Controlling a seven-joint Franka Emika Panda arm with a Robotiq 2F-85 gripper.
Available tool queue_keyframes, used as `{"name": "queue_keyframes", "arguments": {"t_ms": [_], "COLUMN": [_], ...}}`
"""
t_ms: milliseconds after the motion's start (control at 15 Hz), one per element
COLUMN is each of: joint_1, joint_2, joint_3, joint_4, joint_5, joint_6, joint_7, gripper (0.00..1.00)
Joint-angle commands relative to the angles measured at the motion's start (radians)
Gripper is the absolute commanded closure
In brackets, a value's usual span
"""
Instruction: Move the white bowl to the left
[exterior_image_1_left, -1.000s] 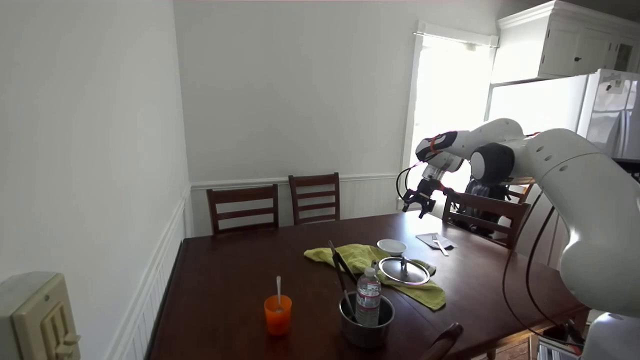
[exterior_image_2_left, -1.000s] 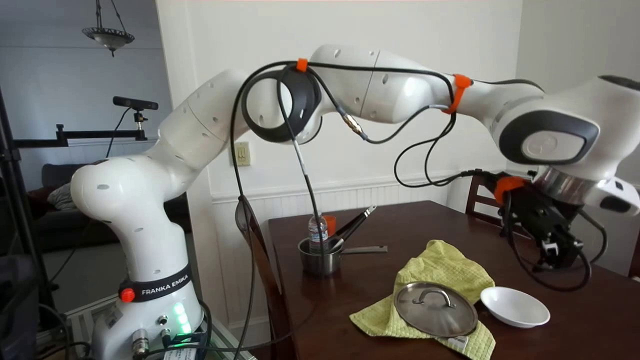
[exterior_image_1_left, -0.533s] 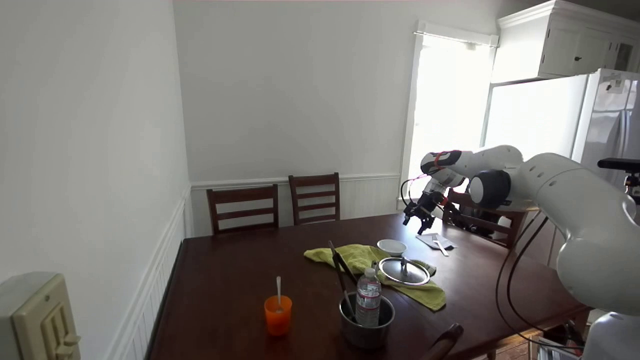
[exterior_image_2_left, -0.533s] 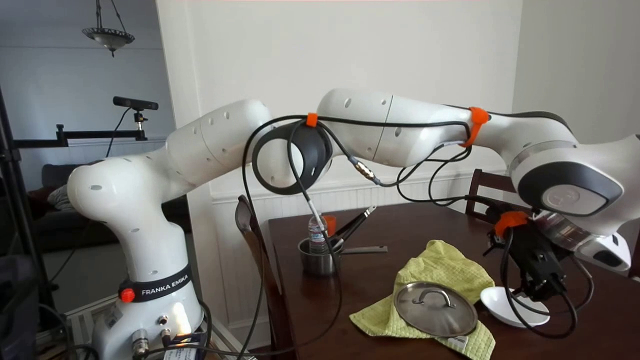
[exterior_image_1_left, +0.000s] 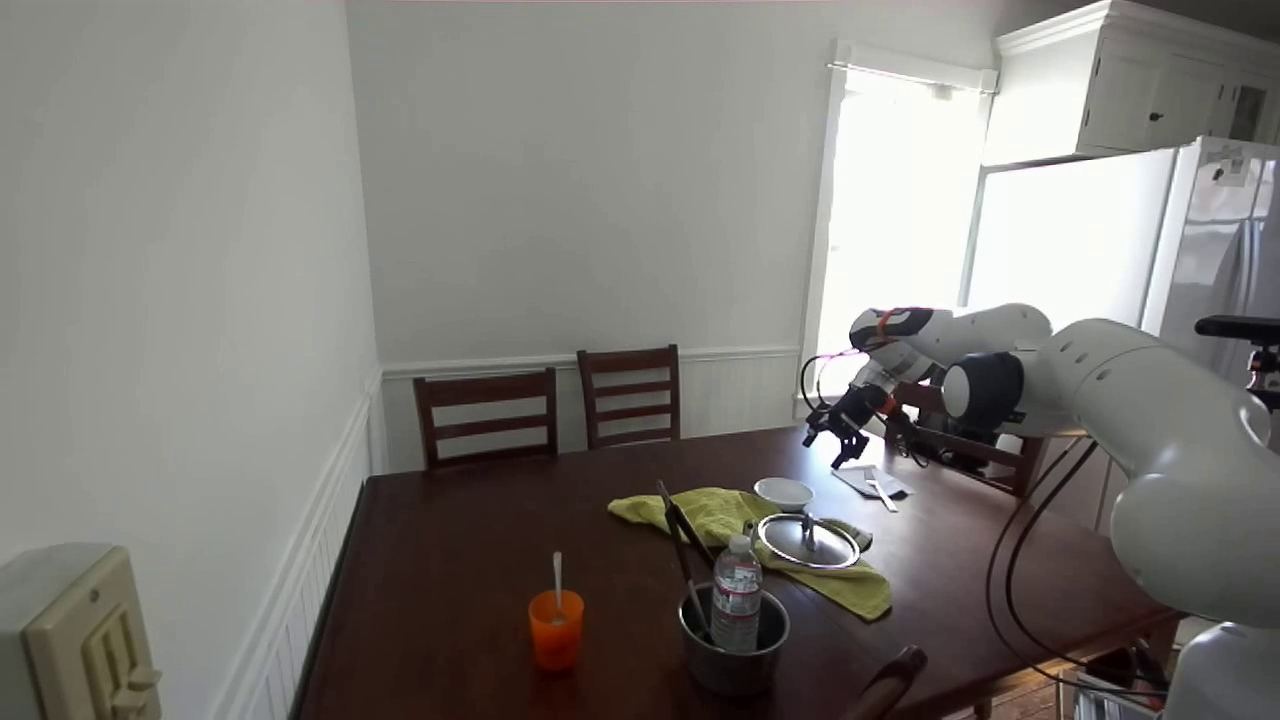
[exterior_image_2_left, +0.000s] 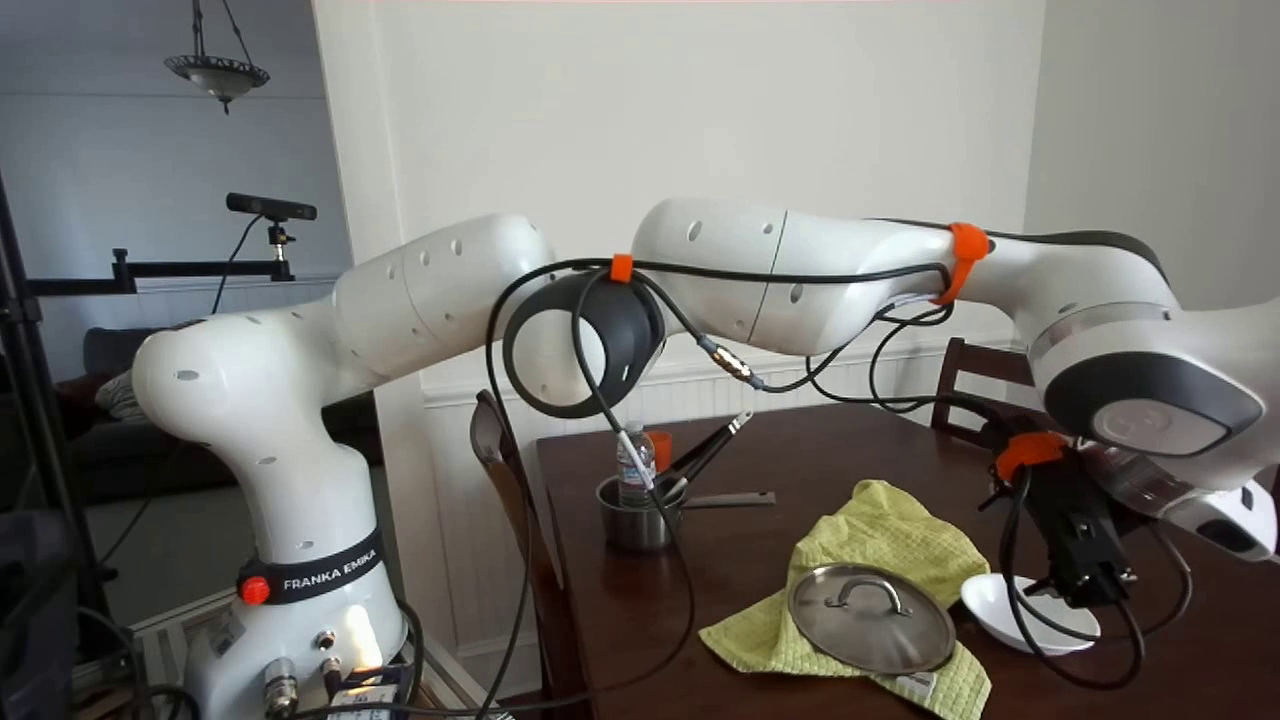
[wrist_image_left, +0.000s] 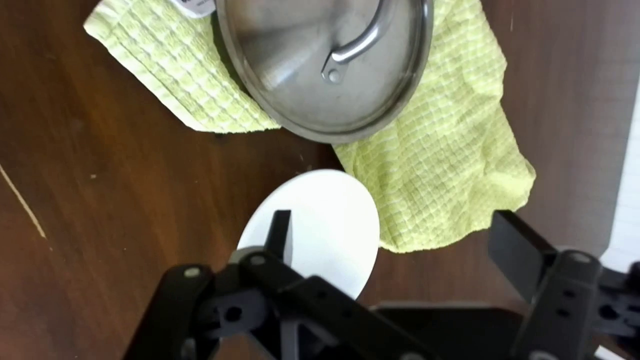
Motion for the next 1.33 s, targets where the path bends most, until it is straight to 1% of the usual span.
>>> {"name": "queue_keyframes", "arguments": {"t_ms": [0,200,267,333,533,600,667,733,800,1133,1267], "joint_1": [-0.05,-0.058,-0.059,-0.058,-0.047,-0.043,-0.039,-0.032,-0.036,-0.016,-0.013], "joint_2": [0.067,0.102,0.111,0.119,0.141,0.146,0.151,0.154,0.188,0.244,0.265], "joint_3": [0.039,0.029,0.027,0.028,0.031,0.032,0.034,0.031,0.065,0.086,0.096], "joint_4": [0.039,0.048,0.048,0.052,0.069,0.073,0.077,0.081,0.137,0.203,0.225], "joint_5": [0.087,0.09,0.088,0.085,0.08,0.077,0.076,0.071,0.023,-0.038,-0.067], "joint_6": [0.107,0.153,0.164,0.172,0.209,0.221,0.233,0.244,0.238,0.24,0.236], "joint_7": [0.055,0.12,0.132,0.141,0.174,0.185,0.193,0.204,0.238,0.32,0.347], "gripper": [0.0,0.0,0.05,0.14,0.28,0.31,0.39,0.36,0.36,0.31,0.33]}}
